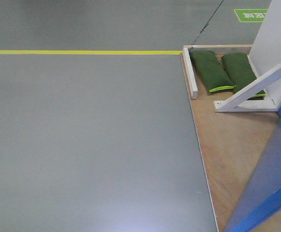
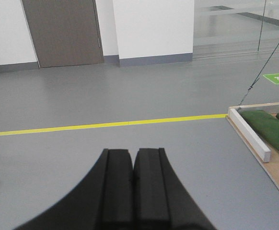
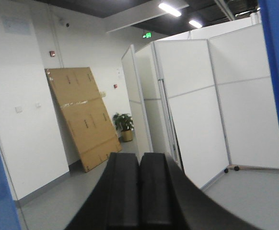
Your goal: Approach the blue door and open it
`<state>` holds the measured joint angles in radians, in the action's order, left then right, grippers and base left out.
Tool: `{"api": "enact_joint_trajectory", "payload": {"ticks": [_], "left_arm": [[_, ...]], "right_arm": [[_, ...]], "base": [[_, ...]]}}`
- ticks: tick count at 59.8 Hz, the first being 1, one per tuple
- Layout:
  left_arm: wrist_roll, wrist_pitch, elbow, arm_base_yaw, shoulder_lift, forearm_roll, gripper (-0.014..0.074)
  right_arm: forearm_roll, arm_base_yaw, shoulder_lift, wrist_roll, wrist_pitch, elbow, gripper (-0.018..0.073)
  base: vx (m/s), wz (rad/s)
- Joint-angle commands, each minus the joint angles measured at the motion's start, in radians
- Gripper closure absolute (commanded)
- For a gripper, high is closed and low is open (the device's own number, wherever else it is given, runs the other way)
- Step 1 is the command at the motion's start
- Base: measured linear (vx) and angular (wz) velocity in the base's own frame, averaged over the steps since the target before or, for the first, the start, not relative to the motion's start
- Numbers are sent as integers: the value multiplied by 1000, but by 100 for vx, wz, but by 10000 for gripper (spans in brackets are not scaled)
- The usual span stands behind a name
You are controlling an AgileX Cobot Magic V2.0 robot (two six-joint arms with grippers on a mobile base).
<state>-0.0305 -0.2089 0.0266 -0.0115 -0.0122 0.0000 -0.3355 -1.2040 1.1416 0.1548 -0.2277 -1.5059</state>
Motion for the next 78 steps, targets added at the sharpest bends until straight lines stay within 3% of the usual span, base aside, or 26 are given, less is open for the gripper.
{"api": "enact_joint_trajectory", "payload": {"ticks": [1, 17, 41, 63, 78], "left_arm": [[3, 84, 6, -8, -14, 0, 526], [3, 84, 6, -8, -14, 0, 526], [3, 84, 6, -8, -14, 0, 526], [3, 84, 6, -8, -14, 0, 526], [3, 84, 6, -8, -14, 0, 526]], "right_arm": [[38, 53, -1, 12, 53, -26, 567], [175, 202, 47, 12, 132, -26, 567], [175, 380, 68, 12, 138, -26, 567], [179, 486, 68, 12, 141, -26, 567], [179, 653, 84, 12, 142, -26, 567]], "base": [[0, 0], [0, 0], [0, 0], [0, 0], [0, 0]]}}
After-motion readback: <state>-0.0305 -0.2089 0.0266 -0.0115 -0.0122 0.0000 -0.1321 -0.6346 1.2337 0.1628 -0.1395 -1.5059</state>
